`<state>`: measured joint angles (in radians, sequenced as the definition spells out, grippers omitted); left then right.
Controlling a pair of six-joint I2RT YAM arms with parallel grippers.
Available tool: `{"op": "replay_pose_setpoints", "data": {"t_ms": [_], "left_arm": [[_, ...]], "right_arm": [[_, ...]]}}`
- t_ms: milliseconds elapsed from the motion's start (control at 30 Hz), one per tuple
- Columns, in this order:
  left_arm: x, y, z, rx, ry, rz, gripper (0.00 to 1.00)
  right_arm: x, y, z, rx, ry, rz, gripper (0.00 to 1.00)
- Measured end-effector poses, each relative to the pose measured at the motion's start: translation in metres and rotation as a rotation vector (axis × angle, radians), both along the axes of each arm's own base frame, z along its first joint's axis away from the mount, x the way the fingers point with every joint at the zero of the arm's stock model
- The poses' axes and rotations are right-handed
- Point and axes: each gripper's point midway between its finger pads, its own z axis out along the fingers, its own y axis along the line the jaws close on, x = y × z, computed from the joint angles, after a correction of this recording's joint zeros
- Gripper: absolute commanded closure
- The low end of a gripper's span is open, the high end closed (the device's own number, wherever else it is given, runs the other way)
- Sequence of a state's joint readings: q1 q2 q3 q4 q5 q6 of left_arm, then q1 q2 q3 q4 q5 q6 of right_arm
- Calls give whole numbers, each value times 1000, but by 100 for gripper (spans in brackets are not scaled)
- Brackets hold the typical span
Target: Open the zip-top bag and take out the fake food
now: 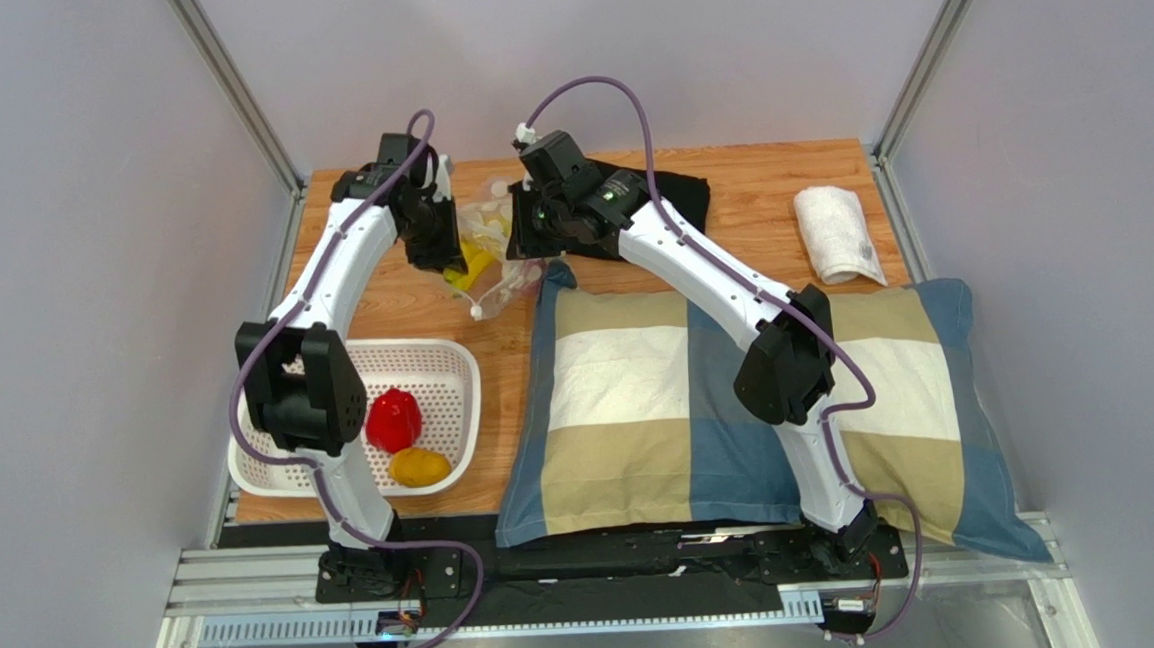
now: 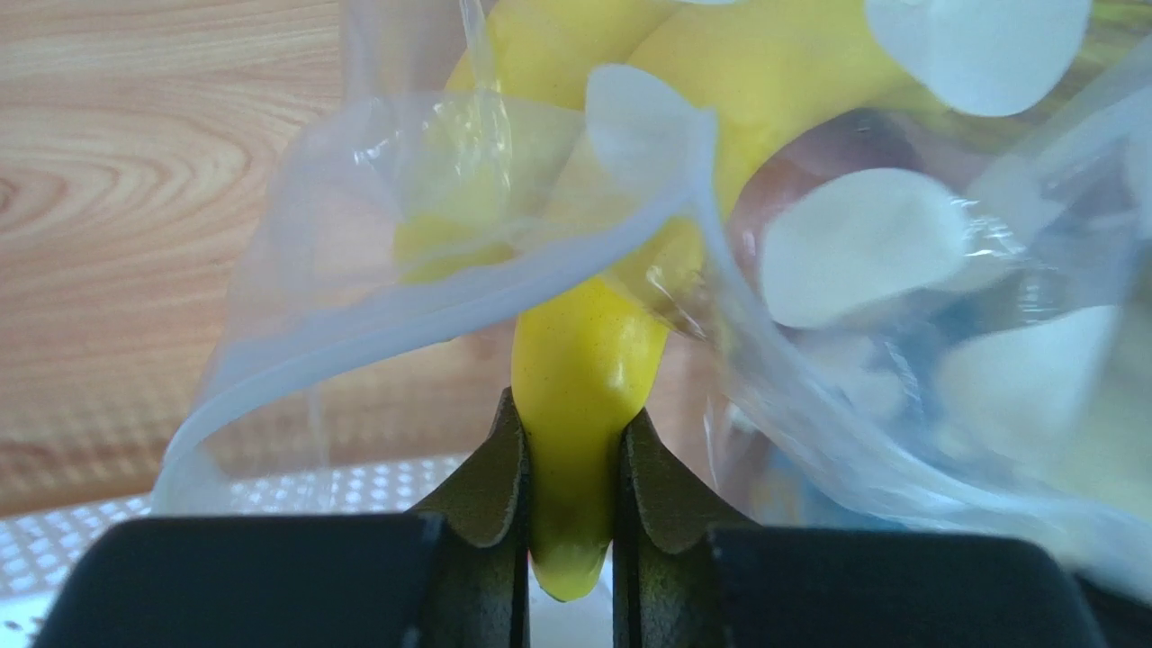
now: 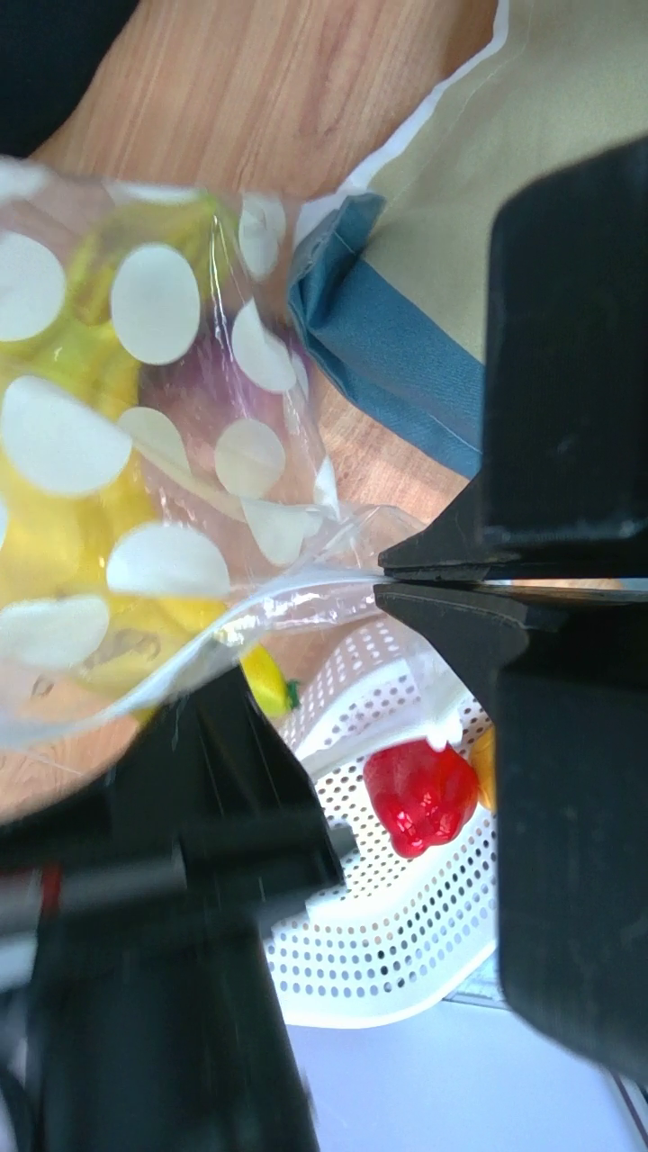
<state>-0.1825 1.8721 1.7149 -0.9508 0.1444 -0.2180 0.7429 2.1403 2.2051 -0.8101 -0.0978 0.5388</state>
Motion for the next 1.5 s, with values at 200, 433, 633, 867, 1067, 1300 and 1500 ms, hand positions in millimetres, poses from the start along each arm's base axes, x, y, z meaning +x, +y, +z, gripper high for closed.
{"op": "replay_pose_setpoints", "data": {"t_ms": [200, 433, 633, 867, 1067, 1300, 1500], "left_arm": [[-14, -7, 57, -98, -21, 141, 100], [-47, -11, 62, -128, 119, 257, 100], [-84, -7, 63, -102, 180, 298, 100], [-107, 21, 106, -50, 16, 375, 100], [-127, 48, 112, 38, -59, 434, 100], [-141, 59, 98, 93, -34, 463, 100], [-148, 80, 75, 235, 17, 488, 100]], "right_arm": [[-9, 10, 3, -13, -30, 43, 100], [-21, 23, 5, -68, -103, 66, 100], [-4, 13, 8, -121, -171, 4, 100], [13, 3, 3, -101, -135, -39, 100], [18, 12, 7, -35, -102, -41, 100], [11, 25, 2, 38, -20, -31, 100], [-9, 41, -13, 87, 59, -2, 100]]}}
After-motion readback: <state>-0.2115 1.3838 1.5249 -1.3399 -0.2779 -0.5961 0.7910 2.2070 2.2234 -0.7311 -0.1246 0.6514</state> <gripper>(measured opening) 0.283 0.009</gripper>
